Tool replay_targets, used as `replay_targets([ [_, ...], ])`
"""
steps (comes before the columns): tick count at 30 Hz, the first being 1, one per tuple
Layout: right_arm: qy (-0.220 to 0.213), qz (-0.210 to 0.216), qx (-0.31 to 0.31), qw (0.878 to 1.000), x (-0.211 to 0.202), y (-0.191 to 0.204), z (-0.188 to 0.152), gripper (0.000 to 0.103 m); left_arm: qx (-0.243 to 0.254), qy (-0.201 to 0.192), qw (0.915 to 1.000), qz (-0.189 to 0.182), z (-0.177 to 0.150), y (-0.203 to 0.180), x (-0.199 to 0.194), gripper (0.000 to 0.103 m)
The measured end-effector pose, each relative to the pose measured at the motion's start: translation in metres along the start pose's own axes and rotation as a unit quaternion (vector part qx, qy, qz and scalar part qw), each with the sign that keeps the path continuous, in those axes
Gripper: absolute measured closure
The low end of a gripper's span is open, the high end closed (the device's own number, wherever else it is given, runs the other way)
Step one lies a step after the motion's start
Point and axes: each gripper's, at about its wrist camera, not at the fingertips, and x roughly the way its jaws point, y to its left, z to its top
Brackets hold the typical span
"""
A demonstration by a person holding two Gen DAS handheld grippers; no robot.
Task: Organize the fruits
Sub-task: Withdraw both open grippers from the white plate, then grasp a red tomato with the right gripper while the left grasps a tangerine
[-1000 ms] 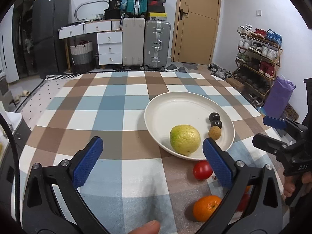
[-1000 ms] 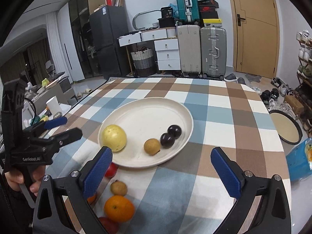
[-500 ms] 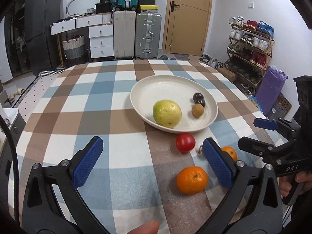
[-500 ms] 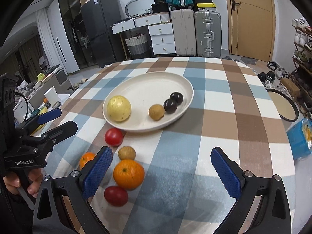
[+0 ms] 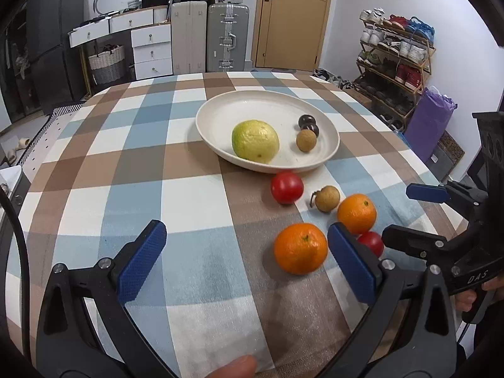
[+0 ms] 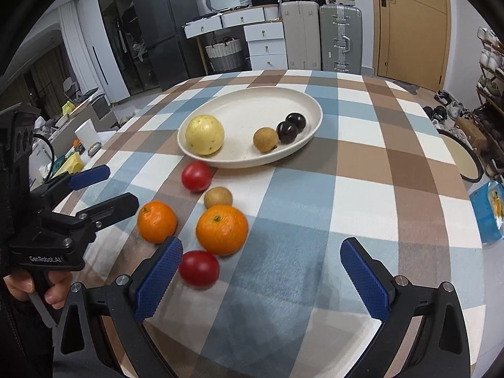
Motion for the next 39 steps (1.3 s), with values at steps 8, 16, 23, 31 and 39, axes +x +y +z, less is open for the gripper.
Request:
replay_targets([
  [8, 0.017, -0.005, -0.026, 0.999, 0.007, 0.018, -0.011, 0.001, 0.003, 0.011, 0.9998, -0.015, -0.009, -0.003, 0.001, 0.001],
  [16, 0.025, -0.014, -0.046, 0.999, 0.014, 0.031, -0.016, 0.006, -0.001, 0.019, 0.9997, -0.018, -0.010, -0.002, 0.005, 0.001],
  [23, 0.033, -0.002, -0.062, 0.998, 0.020, 0.037, -0.018, 0.029, -0.001, 0.028, 0.9995, -0.015, -0.010, -0.003, 0.011, 0.001],
  [31, 0.023, 0.002, -0.084, 0.996, 0.019, 0.047, -0.021, 0.060, -0.007, 0.034, 0.9991, -0.023, -0.009, -0.002, 0.016, 0.001],
  [39, 0.021, 0.022, -0.076, 0.997, 0.015, 0.045, -0.024, 0.070, -0.003, 0.043, 0.9987, -0.026, -0.007, -0.010, 0.022, 0.002],
])
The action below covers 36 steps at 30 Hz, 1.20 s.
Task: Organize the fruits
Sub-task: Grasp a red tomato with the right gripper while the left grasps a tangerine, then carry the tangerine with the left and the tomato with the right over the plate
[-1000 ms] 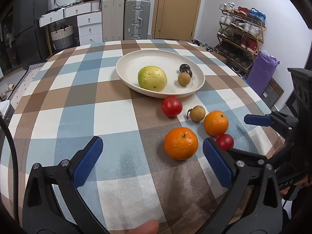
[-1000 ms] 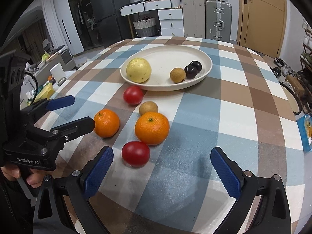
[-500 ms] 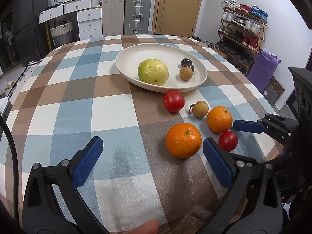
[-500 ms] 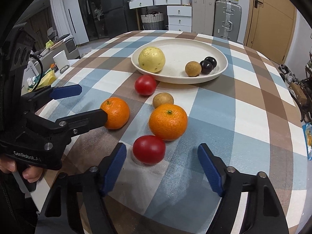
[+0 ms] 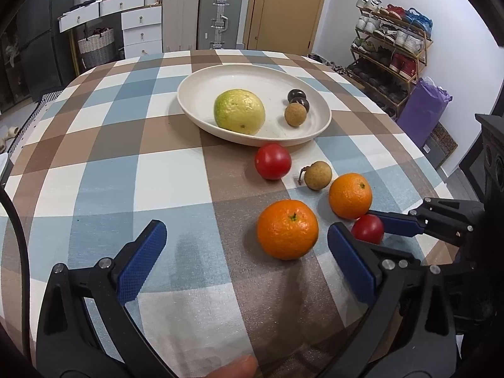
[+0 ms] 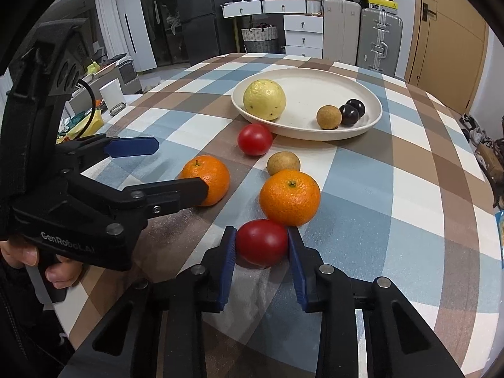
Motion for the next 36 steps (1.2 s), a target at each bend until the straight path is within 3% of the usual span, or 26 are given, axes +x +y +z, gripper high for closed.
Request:
replay_targets([
  [4, -0.004, -0.001, 0.007, 1.000, -0.004, -0.004, -0.003, 0.070, 0.013, 0.003, 0.9999, -0.002, 0.000, -0.008, 0.002, 0.005],
  [9, -0.014, -0.007, 0.015, 1.000, -0.013, -0.015, -0.006, 0.070, 0.016, 0.019, 0.9996, -0.017, -0.001, -0.012, 0.008, 0.030],
  [13, -0.018, -0.016, 0.022, 0.999, -0.019, -0.025, -0.008, 0.070, 0.026, 0.011, 0.9989, -0.039, -0.002, -0.018, 0.005, 0.042],
  [15, -0.021, -0.021, 0.025, 0.999, -0.021, -0.030, -0.008, 0.070, 0.031, 0.009, 0.9981, -0.051, -0.002, -0.021, 0.004, 0.055],
  [18, -0.025, -0.023, 0.030, 0.999, -0.024, -0.035, -0.007, 0.070, 0.031, 0.008, 0.9982, -0.051, -0.002, -0.022, 0.004, 0.065],
  [29, -0.039, -0.028, 0.028, 0.998, -0.030, -0.036, -0.003, 0.070, 0.029, -0.016, 0.9965, -0.076, 0.000, -0.020, -0.010, 0.065],
  [36, -0.064, -0.029, 0.032, 0.997, -0.041, -0.041, 0.012, 0.070, 0.020, -0.045, 0.9966, -0.066, 0.014, -0.008, -0.026, 0.065],
])
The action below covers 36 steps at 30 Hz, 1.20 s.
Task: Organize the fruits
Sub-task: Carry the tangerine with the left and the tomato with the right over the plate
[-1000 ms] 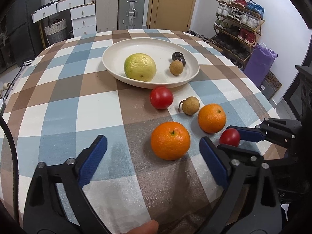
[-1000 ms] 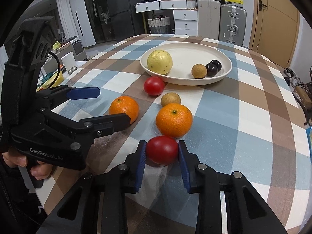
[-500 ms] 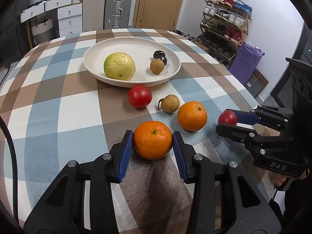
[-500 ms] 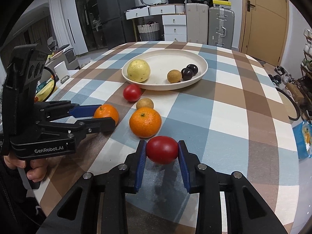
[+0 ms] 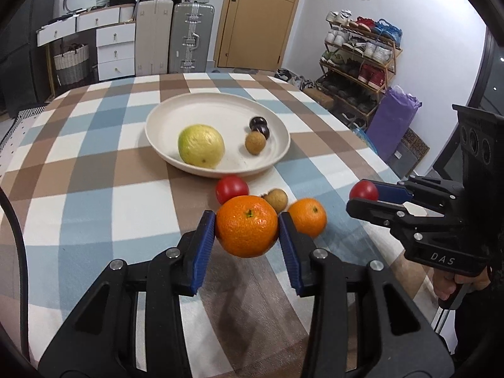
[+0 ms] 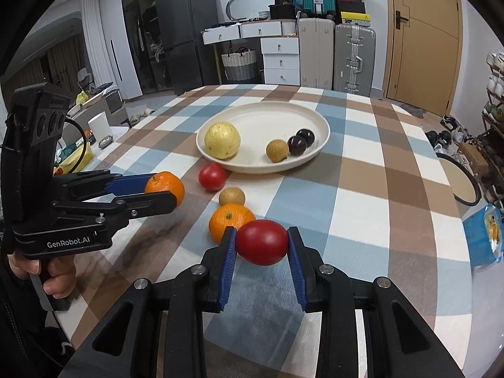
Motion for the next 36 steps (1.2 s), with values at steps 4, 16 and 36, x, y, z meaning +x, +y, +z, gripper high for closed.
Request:
replay_targets([
  [4, -0.012, 0.006, 0.004, 1.000, 0.000, -0.004, 0.012, 0.070, -0.009, -0.012, 0.9998, 0.010, 0.011, 0.010, -0.005, 0.065],
  [16, -0.037, 0.015, 0.003, 0.999, 0.011, -0.009, 0.048, 0.070, -0.022, -0.044, 0.9981, 0.037, 0.045, 0.034, -0.001, 0.065],
  [36, -0.057, 0.036, 0.008, 0.998, 0.059, -0.027, 0.094, 0.070, -0.028, -0.058, 0.9963, 0.056, 0.089, 0.052, 0.048, 0.065],
])
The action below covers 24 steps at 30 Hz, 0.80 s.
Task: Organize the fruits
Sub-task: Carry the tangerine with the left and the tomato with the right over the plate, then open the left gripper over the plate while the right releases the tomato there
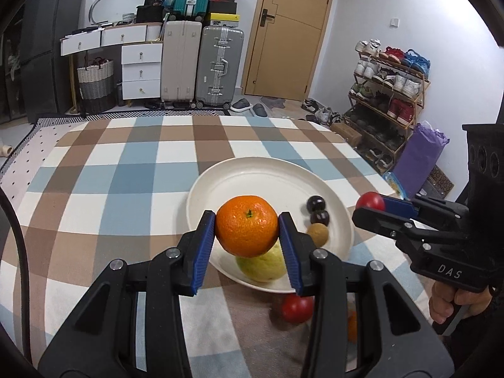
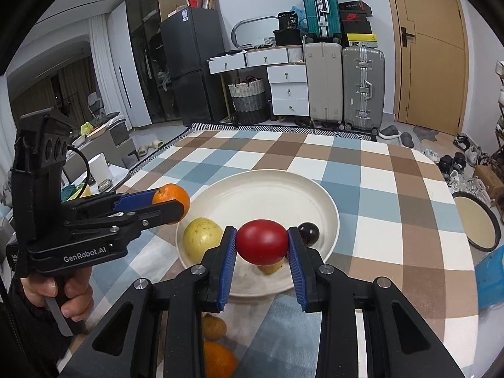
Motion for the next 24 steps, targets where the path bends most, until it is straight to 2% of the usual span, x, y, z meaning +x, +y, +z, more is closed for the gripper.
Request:
replay_targets([
  [5, 0.013, 0.014, 0.013, 1.000, 0.022, -0.004, -0.005, 0.070, -0.012, 0.013, 0.9998, 0.005, 0.000, 0.015, 0.019, 0.065],
  [10, 0.023, 0.015, -0.002, 1.000, 0.035, -0.001, -0.006, 0.070, -0.021, 0.025, 0.9994, 0.010, -0.006, 0.027, 0.035, 0.065],
  [22, 0.036, 0.013, 0.007, 0.999, 0.049, -0.003, -0.002, 0.070, -0.028, 0.023, 0.9993, 0.011, -0.004, 0.032, 0.043, 0.065],
  [24, 0.036, 0.007, 0.013, 0.999, 0.047, -0.006, -0.002, 0.065, -0.026, 0.020, 0.9994, 0.004, -0.005, 0.030, 0.043, 0.065],
])
